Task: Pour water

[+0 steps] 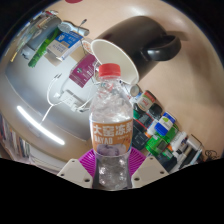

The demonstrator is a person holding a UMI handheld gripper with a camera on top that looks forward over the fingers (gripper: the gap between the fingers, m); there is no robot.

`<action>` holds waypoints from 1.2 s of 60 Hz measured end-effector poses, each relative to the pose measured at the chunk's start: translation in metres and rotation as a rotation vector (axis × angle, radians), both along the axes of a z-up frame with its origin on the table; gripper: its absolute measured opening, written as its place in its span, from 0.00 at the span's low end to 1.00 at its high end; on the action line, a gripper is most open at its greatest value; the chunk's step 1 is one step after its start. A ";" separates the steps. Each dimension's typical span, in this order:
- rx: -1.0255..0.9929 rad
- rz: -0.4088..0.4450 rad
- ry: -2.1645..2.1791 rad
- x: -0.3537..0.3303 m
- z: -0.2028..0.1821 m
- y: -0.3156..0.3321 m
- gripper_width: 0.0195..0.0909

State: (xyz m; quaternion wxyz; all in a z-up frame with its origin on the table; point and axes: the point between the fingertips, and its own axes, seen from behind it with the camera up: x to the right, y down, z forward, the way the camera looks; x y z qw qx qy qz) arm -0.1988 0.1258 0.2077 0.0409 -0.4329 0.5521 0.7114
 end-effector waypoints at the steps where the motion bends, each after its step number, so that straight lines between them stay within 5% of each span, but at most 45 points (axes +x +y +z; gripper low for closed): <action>1: -0.002 0.001 0.003 0.001 0.000 0.000 0.26; 10: 0.105 0.058 -0.109 -0.001 0.016 -0.007 0.27; 19: 0.523 0.126 -0.547 0.024 0.062 -0.032 0.26; 28: 0.951 -0.044 -1.193 0.120 0.142 -0.023 0.27; 34: 1.018 -0.168 -1.618 0.193 0.176 -0.005 0.27; 39: 1.019 -0.205 -1.888 0.262 0.134 0.013 0.27; 55: 0.800 0.007 -2.243 0.344 -0.066 0.049 0.27; 70: 0.695 0.046 -2.225 0.377 -0.143 0.053 0.32; 72: 0.721 -0.017 -2.221 0.378 -0.140 0.056 0.30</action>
